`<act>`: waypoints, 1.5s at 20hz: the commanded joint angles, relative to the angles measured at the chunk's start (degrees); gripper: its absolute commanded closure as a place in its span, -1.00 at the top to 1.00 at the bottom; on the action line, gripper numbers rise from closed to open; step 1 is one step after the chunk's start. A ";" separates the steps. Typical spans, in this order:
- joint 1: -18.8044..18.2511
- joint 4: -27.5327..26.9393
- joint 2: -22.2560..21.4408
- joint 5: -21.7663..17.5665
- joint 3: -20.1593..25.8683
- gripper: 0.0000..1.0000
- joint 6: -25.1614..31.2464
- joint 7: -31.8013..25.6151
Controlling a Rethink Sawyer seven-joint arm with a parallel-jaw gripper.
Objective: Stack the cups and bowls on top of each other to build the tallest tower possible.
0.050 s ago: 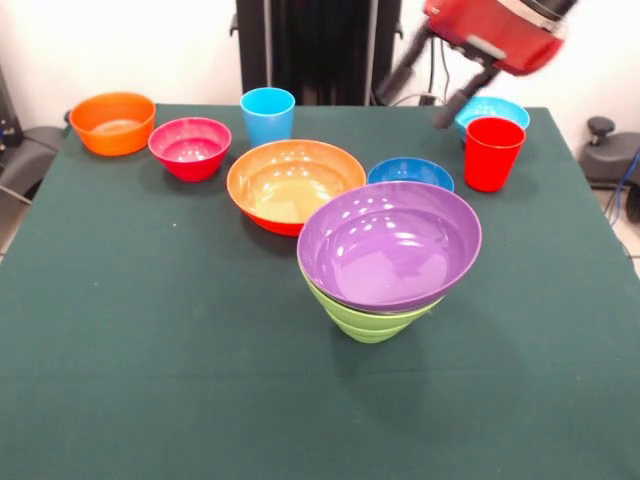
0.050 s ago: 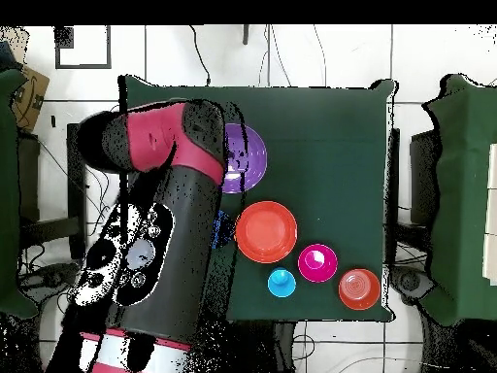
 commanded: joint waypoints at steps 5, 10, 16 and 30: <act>-8.90 10.26 -4.02 -5.04 12.47 1.00 -0.51 -19.25; -13.82 12.50 -5.56 -6.13 16.38 1.00 -2.26 -23.97; -19.50 14.04 -7.04 -7.37 21.76 1.00 -2.71 -28.35; -22.58 14.80 -7.31 -12.22 25.57 1.00 -2.34 -25.93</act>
